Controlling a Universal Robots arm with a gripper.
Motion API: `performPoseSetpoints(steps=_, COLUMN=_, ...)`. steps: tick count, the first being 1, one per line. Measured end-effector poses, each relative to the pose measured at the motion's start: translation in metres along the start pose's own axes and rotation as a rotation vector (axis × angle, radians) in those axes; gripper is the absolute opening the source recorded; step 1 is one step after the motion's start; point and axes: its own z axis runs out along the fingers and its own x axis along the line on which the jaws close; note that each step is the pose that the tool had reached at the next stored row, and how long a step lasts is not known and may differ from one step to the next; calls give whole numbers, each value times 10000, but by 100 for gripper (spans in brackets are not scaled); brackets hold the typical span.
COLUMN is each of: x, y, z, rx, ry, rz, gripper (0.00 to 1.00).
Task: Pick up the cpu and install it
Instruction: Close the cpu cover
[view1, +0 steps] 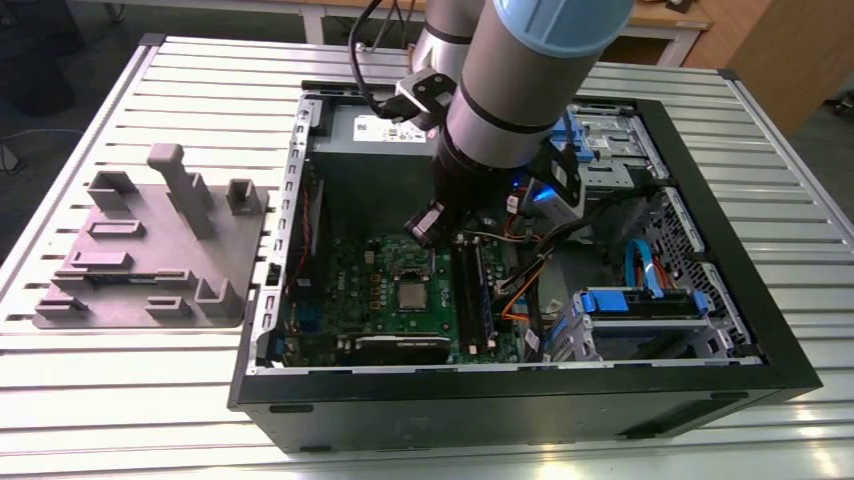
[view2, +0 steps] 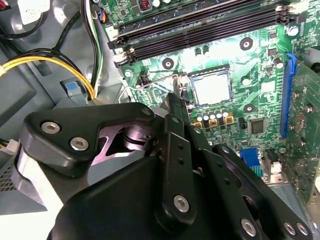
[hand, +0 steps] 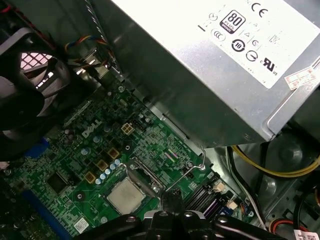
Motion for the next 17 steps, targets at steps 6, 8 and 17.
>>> performPoseSetpoints(steps=6, x=14, y=-15, z=-1, rx=2, ry=4, rz=-18, gripper=11)
performPoseSetpoints(steps=8, x=19, y=-21, z=-1, rx=3, ry=7, rz=-23, gripper=11)
performPoseSetpoints(steps=17, x=43, y=-47, z=-3, rx=5, ry=11, rz=-34, gripper=11)
